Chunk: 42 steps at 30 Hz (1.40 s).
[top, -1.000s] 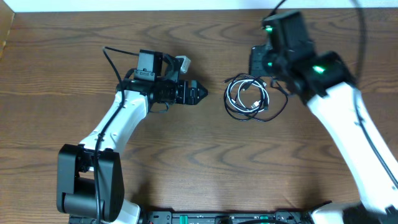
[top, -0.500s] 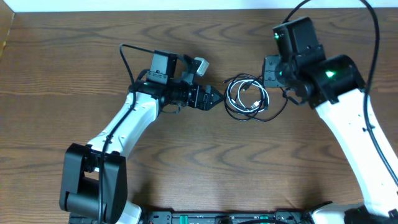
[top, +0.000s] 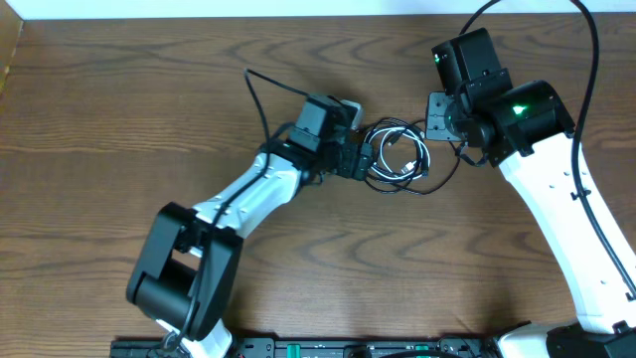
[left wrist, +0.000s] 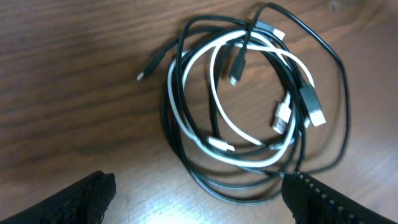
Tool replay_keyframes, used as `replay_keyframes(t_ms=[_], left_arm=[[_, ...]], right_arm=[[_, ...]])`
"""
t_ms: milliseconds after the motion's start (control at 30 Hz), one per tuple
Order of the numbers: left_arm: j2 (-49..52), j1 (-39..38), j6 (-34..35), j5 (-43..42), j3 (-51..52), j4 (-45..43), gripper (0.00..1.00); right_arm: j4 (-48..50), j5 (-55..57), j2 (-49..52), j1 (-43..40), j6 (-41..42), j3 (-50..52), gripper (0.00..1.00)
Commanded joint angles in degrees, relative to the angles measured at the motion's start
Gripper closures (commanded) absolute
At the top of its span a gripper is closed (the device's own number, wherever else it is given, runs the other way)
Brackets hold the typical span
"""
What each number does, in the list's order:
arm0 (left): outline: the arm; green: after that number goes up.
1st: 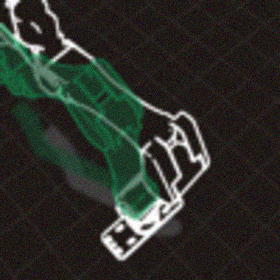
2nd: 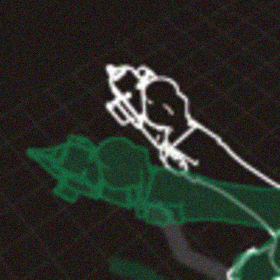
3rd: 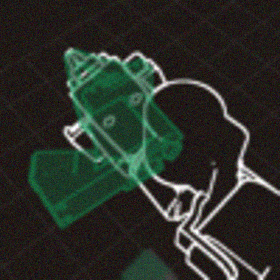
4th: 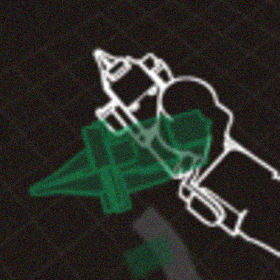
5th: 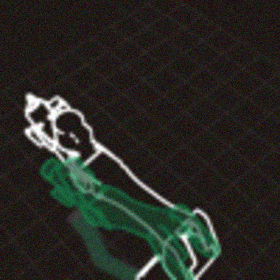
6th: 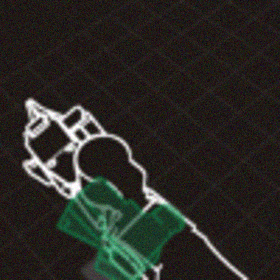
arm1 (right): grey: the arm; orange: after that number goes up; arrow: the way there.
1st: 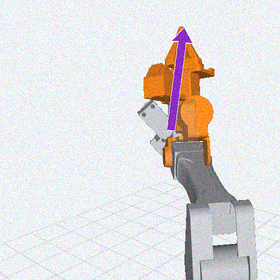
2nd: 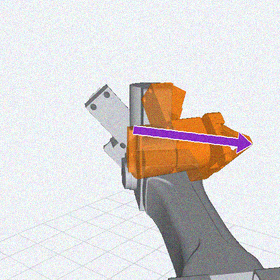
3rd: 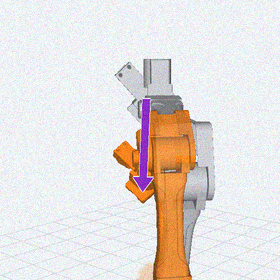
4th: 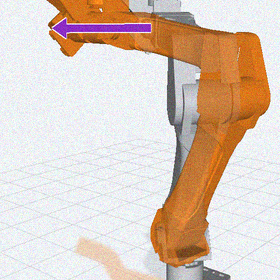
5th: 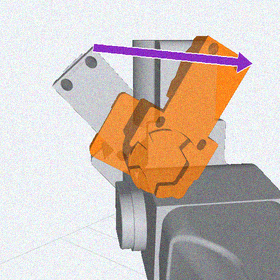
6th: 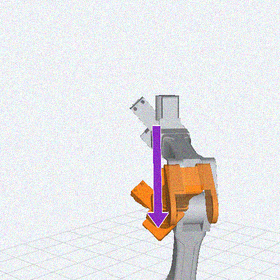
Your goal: Untangle cables
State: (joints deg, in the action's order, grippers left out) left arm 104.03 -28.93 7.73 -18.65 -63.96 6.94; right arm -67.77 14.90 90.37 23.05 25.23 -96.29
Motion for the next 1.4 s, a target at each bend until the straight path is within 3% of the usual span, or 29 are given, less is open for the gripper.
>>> replay_keyframes(t_ms=[0,500,567,667,733,767,900,967,1100,1167,1267,1300,1367], left_arm=[[1.8,-2.1,2.5,6.5,0.4,-2.6,0.1],[9.2,-3.3,7.9,10.6,0.3,-9.3,0.1],[9.5,-3.3,7.9,10.6,0.3,-9.4,0.23],[9.6,-3.4,7.9,10.6,0.3,-9.6,0.59],[9.7,-3.5,7.9,10.6,0.3,-9.9,0.67],[9.8,-3.7,7.9,10.6,0.3,-10.1,0.67],[10.8,-4.8,8.3,11.0,0.3,-10.1,0.34],[11.6,-5.6,8.3,12.5,0.3,-10.2,0.3],[11.8,-6.6,8.3,14.3,0.3,-10.4,0.31],[11.8,-6.7,9.1,14.6,0.3,-10.6,0.49],[11.8,-6.7,10.0,15.3,0.3,-10.5,0.87],[11.8,-6.7,10.0,15.3,0.3,-10.5,0.92],[11.8,-6.7,10.0,15.4,0.3,-10.2,0.92]], right_arm=[[-0.6,1.3,-0.2,-0.3,0.4,0.0,0.57],[-2.2,3.6,-0.2,-0.2,2.2,0.0,0.56],[-2.3,4.2,-0.2,-0.3,2.4,0.0,0.56],[-2.4,4.1,-0.2,-0.2,2.4,0.0,0.55],[-2.3,4.2,-0.2,-0.2,2.4,0.0,0.54],[-2.3,4.1,-0.2,-0.2,2.4,0.0,0.54],[-2.4,4.1,-0.2,-0.2,2.4,0.0,0.55],[-2.4,4.1,-0.2,-0.2,2.4,0.0,0.54],[-2.5,4.1,-0.2,-0.2,2.4,0.0,0.55],[-2.6,4.1,-0.2,-0.2,2.4,0.0,0.55],[-2.5,4.1,-0.2,-0.2,2.4,0.0,0.54],[-2.5,4.1,-0.2,-0.2,2.4,0.0,0.55],[-2.5,4.1,-0.2,-0.2,2.4,0.0,0.54]])
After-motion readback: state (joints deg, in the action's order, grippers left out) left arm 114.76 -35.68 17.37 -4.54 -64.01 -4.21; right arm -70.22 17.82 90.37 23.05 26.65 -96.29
